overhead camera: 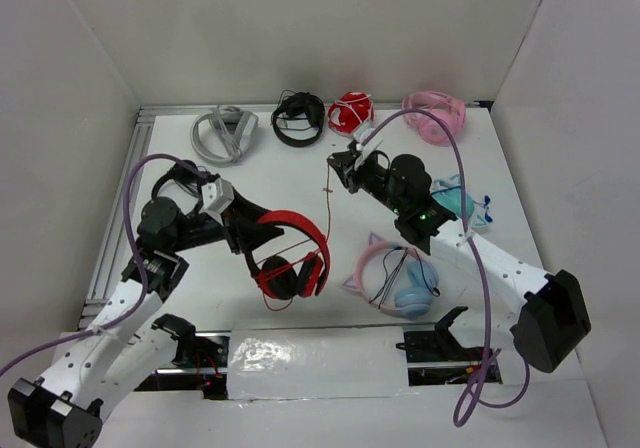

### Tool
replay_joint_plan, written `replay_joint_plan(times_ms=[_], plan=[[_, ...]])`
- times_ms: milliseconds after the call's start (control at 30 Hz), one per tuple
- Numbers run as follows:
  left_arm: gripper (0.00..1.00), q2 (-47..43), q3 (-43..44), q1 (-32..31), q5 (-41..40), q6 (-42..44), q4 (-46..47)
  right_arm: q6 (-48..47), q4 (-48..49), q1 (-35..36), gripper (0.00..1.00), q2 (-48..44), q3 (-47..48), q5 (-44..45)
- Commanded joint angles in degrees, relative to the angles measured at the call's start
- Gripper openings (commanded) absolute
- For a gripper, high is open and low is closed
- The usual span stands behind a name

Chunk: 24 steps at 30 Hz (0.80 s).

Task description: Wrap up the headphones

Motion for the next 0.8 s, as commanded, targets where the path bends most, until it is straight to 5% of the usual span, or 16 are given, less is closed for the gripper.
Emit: replay_joint_plan(times_ms=[0, 333, 433, 667, 767], plan=[[0.0, -0.1, 4.9, -0.2, 10.2, -2.8, 1.7, 1.9, 7.6, -0.1, 0.26, -3.5, 0.4, -9.5], [0.0, 4.1, 9.1, -0.3, 18.3, -13.3, 6.3, 4.4, 10.7, 2.7, 0.26, 2.8, 2.8, -18.8], [0.0, 5.6, 12.7, -0.3, 15.1, -19.9, 3.9, 5.0, 10.8, 4.8, 0.27, 6.1, 4.3, -22.2], [0.0, 9.7, 23.4, -0.1, 9.5, -26.7, -11.1, 8.8, 10.5, 5.1, 0.28, 7.9, 4.0, -11.5], [0.0, 8.0, 22.3, -0.1, 0.4, -26.4, -12.9, 12.9, 14.3, 4.2, 0.33, 3.6, -1.0, -5.3]])
